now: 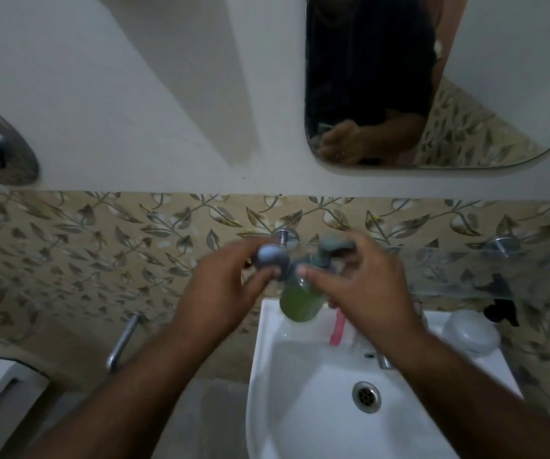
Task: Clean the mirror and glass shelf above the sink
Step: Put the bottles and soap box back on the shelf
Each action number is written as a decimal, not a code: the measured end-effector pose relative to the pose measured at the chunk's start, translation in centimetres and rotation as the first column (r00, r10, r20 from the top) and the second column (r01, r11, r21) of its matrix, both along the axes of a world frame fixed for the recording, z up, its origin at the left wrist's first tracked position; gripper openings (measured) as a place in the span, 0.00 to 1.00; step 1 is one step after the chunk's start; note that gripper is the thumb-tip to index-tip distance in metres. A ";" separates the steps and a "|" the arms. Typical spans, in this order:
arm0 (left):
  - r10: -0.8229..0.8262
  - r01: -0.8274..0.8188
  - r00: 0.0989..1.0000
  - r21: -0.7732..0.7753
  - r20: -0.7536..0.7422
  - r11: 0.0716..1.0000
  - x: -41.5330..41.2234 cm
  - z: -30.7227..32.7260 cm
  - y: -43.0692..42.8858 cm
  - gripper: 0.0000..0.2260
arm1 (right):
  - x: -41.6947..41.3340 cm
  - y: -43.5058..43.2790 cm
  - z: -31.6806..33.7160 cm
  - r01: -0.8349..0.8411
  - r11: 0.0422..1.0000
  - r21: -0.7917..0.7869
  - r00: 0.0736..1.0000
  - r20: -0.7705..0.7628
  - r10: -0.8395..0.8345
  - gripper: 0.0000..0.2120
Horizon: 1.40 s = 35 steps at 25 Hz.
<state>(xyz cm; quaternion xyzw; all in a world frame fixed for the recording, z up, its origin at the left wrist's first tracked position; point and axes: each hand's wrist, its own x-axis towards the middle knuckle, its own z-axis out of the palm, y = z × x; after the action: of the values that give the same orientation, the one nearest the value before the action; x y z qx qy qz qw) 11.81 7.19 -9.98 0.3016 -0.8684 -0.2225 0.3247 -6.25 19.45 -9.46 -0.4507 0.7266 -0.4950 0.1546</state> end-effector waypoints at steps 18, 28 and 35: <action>0.100 -0.118 0.985 0.128 0.137 0.985 -8.0 -1.1 -8.4 0.20 | -6.3 -11.1 0.2 0.065 0.997 -0.040 0.991 -0.119 -0.069 0.30; 0.130 -0.142 0.990 0.256 0.063 0.956 -7.6 -3.1 -7.6 0.24 | -6.3 -10.7 -1.1 0.010 0.997 -0.077 0.994 -0.107 -0.019 0.25; 0.164 -0.171 0.985 0.231 0.050 0.958 -7.1 -3.8 -7.2 0.25 | -6.0 -9.7 -1.5 0.011 0.998 -0.060 0.978 -0.209 -0.023 0.34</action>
<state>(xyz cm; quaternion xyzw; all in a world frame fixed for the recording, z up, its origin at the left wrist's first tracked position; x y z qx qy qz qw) 4.74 0.02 -13.81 0.4137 -0.8122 -0.2904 0.2912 -12.22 9.77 -10.95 -0.4985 0.7279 -0.4671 0.0596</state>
